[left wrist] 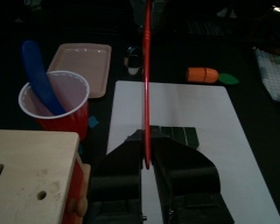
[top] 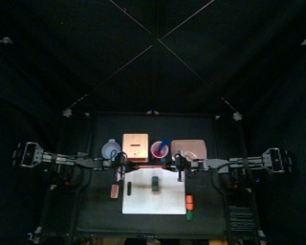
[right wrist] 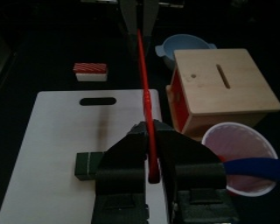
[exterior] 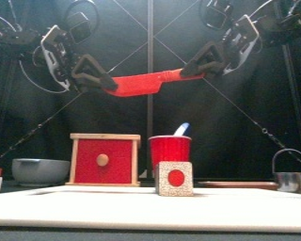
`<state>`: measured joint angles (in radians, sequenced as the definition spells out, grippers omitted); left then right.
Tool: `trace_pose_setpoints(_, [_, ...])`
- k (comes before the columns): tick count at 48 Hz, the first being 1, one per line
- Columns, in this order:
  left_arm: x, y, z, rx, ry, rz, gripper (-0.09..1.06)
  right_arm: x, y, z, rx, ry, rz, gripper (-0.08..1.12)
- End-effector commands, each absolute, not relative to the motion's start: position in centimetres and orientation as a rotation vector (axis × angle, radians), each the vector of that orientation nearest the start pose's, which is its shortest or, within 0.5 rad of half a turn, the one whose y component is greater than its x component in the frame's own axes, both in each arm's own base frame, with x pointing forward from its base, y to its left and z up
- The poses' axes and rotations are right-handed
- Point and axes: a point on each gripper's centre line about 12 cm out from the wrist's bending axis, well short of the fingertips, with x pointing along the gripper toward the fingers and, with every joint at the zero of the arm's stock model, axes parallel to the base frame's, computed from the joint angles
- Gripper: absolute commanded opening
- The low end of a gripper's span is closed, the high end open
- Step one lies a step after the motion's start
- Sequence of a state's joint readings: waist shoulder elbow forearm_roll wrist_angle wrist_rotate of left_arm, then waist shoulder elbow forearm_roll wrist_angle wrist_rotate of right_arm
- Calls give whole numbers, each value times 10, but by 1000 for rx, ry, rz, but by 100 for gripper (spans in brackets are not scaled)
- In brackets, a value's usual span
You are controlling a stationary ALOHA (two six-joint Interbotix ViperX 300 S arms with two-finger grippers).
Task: Cut the sushi into 4 pieces with the knife
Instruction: Cut the sushi into 4 pieces
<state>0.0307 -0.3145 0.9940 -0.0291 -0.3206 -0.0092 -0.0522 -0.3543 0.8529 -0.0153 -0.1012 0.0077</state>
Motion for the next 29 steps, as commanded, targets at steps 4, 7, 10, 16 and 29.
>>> trace_pose_setpoints(4, [319,-2,193,-17,376,1,28,327,-10,227,30,487,-36,7])
trace_pose_setpoints(7, [321,-5,186,-8,393,-13,28,328,-8,220,40,533,-33,7])
trace_pose_setpoints(10, [326,-8,178,-3,404,-22,28,327,-7,213,51,575,-33,7])
trace_pose_setpoints(16, [335,-13,165,1,416,-37,27,323,-5,200,63,630,-31,7])
trace_pose_setpoints(29, [355,-21,141,7,468,-58,27,316,-2,179,90,699,-34,7])
